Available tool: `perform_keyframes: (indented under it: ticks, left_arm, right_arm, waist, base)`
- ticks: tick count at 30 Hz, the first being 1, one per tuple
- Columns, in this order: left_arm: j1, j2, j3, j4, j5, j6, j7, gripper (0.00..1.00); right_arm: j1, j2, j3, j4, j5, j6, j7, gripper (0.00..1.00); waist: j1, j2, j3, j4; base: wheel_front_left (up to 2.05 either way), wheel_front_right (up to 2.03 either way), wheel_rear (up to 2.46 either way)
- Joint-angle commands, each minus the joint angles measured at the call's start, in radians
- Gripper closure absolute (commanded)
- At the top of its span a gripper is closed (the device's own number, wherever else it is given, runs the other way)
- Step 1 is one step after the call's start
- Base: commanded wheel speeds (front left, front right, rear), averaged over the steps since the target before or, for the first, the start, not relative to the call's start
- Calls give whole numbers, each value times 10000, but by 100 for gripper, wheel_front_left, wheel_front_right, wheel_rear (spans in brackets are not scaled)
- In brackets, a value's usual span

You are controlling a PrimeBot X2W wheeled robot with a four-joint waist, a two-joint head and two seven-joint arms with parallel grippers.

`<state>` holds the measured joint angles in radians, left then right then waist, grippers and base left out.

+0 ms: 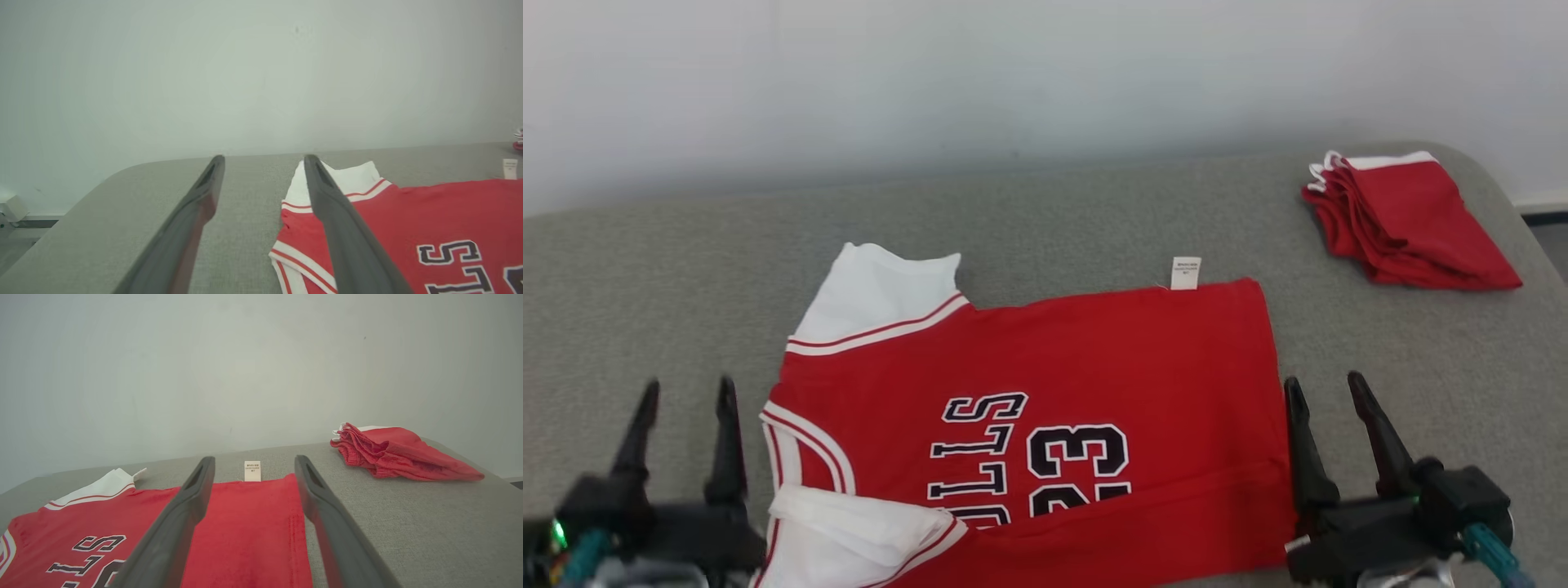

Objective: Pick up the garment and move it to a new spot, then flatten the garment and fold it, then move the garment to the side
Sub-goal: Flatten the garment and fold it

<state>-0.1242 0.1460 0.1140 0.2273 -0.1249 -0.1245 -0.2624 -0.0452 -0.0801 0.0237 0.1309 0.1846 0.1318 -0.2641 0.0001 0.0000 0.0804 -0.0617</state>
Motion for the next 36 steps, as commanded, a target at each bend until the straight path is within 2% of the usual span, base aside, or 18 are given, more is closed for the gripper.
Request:
perform_keyframes:
  ticks: [1, 7, 13, 17, 20, 27, 36]
  left_arm:
    - [-698, 276, -72, 335, -267, -68, -16, 0]
    - [-2981, 1686, -1205, 1660, -1169, -42, 123, 0]
    - [-4951, 3043, -2645, 2765, -2682, -45, 1355, 0]
    - [-5924, 3680, -3316, 3413, -3443, -46, 2033, 0]
    - [-6497, 4001, -3794, 3821, -3954, -46, 2401, 0]
    - [-7352, 4472, -4701, 4577, -4397, -47, 2769, 0]
    - [-8014, 4661, -5829, 5837, -4805, -48, 3322, 0]
  right_arm:
    - [-364, -18, 108, 49, 7, -22, -7, 0]
    - [-1541, 53, 469, 184, 15, -22, -7, 0]
    - [-2458, 176, 784, 192, 96, -22, -7, 0]
    - [-2750, 242, 884, 187, 114, -22, -7, 0]
    - [-2858, 265, 878, 195, 162, -22, -7, 0]
    - [-3022, 306, 979, 165, 194, -22, -7, 0]
    - [-3121, 315, 1031, 170, 443, -22, -7, 0]
  waist:
    - [-1, 0, 611, -577]
    - [-1, 0, 1391, -1276]
    - [-1, 0, 2129, -1847]
    - [-1, 0, 2531, -2107]
    - [-1, 0, 2793, -2252]
    - [-1, 0, 3266, -2505]
    - [-1, 0, 3466, -2661]
  base:
    - [0, 0, 0]
    - [0, 0, 0]
    - [0, 0, 0]
    - [0, 0, 0]
    - [0, 0, 0]
    - [0, 0, 0]
    - [0, 0, 0]
